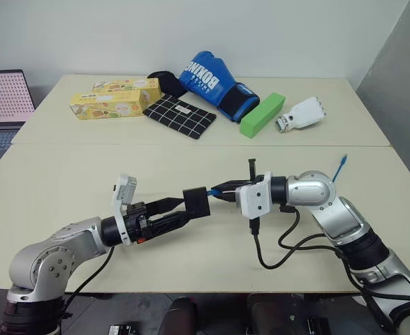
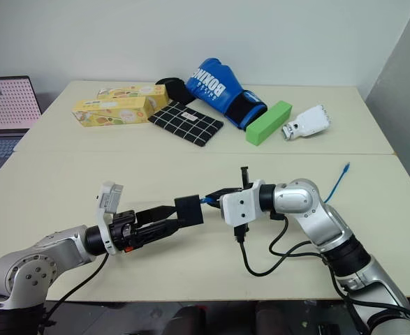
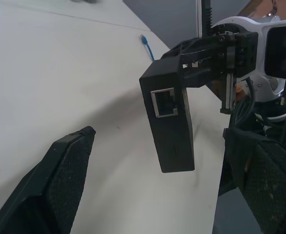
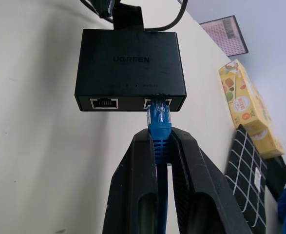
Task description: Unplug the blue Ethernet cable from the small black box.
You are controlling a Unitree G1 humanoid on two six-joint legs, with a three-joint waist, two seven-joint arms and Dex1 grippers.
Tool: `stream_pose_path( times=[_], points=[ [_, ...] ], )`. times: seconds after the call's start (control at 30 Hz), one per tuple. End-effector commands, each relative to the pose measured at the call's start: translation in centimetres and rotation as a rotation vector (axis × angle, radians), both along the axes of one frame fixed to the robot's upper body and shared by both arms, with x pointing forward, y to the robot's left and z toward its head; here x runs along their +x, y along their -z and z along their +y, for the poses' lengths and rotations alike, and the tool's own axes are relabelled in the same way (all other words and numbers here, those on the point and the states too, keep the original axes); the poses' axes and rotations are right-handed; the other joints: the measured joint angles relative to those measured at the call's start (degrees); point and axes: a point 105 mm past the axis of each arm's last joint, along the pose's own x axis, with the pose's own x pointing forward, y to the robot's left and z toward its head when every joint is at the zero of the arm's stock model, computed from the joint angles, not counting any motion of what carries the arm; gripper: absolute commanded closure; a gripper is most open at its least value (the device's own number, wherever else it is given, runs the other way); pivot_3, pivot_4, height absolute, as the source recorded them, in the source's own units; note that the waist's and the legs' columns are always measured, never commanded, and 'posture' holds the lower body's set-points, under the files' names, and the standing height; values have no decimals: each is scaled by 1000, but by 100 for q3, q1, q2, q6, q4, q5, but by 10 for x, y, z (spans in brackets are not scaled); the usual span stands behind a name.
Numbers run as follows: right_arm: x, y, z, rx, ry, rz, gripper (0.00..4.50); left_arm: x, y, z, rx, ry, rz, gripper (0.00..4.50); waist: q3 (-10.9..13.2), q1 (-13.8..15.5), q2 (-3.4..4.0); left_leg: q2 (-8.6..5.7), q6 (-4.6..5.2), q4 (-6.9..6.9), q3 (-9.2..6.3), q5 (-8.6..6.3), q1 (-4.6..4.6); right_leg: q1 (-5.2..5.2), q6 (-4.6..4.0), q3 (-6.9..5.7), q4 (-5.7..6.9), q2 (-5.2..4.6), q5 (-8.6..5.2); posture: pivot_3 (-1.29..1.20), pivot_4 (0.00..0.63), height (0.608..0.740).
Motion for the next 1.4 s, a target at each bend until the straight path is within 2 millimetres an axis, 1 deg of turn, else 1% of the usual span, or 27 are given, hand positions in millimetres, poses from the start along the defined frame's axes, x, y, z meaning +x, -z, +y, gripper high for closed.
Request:
stream_pose_path(
  times=[0.03,0.13,0.27,0.43,0.5,0.67,0.8,0.87,0.97,1.0,1.03,1.13,1.2,1.3,1.33,1.4],
  points=[
    [-6,-17,6,40,-38,-88,4378,0,-6,-6,-48,30,-12,856,0,0,0,0,0,0,1,0,0,0,0,0,0,0,0,0,150,740],
    [-7,-19,7,46,-44,-108,4378,1,-7,-5,-65,25,-4,1559,0,-1,0,1,0,0,0,0,0,0,0,1,-1,-1,0,0,150,740],
    [-8,-20,9,54,-51,-133,4379,2,-5,-5,-67,25,4,2242,0,-1,0,0,0,0,0,0,0,0,0,1,0,-1,0,0,150,740],
    [-10,-24,14,78,-66,-170,4379,2,-3,-7,-68,33,14,3363,0,-1,0,1,-1,0,-1,0,0,0,0,1,0,-1,0,0,150,740],
    [-10,-25,15,85,-72,-178,4379,2,-1,-7,-67,35,17,3721,0,0,0,0,-1,0,0,0,0,0,0,1,0,-1,0,0,150,740],
    [-12,-26,18,102,-82,-185,4380,0,2,-6,-62,40,24,3736,0,-1,0,0,-1,0,0,0,0,0,0,1,0,-1,0,0,150,740],
    [-12,-22,17,94,-83,-163,4380,-2,4,-5,-56,40,27,3736,0,0,0,1,-1,0,0,0,0,0,0,1,0,-1,0,0,150,740],
    [-12,-18,13,77,-81,-150,3679,-3,5,-3,-53,41,27,3736,0,-1,0,1,-1,0,0,0,0,0,0,1,0,-1,0,0,150,740],
    [-11,-17,7,61,-71,-139,3037,-3,6,-2,-41,59,21,3736,0,-1,0,0,0,0,0,0,0,0,0,1,0,-1,0,0,150,740],
    [-11,-17,6,57,-69,-133,2748,-3,6,-3,-38,67,19,3736,0,-1,0,-1,0,0,0,0,0,0,0,1,-1,-1,0,0,150,740],
    [-12,-17,1,56,-66,-103,2532,-3,6,-3,-26,80,13,3736,0,0,0,-1,0,0,0,0,0,0,0,1,0,-1,0,0,150,740],
    [-18,-14,-19,42,-46,73,1893,1,9,-5,39,126,-32,3736,0,23,0,-1,0,0,-3,0,-1,2,0,1,-2,-1,0,0,150,740],
    [-23,-15,-27,95,-16,252,1849,5,11,-5,87,153,-72,3736,0,29,0,-3,0,0,-5,0,-2,4,0,1,-5,-1,0,0,150,740],
    [-31,-18,-34,169,12,507,1849,8,13,-5,151,201,-139,3736,1,20,1,-2,1,-1,-6,0,-2,5,0,1,-4,-3,0,0,150,740],
    [-34,-18,-35,203,22,603,1849,10,14,-6,185,232,-175,3736,1,20,1,-1,1,0,-6,0,-2,5,-1,1,-5,-3,0,0,150,740],
    [-33,-20,-33,270,53,719,1849,11,14,-8,223,288,-236,3736,1,8,1,-3,1,-1,-6,-1,-2,4,-2,0,-5,-2,0,0,150,740]
  ],
)
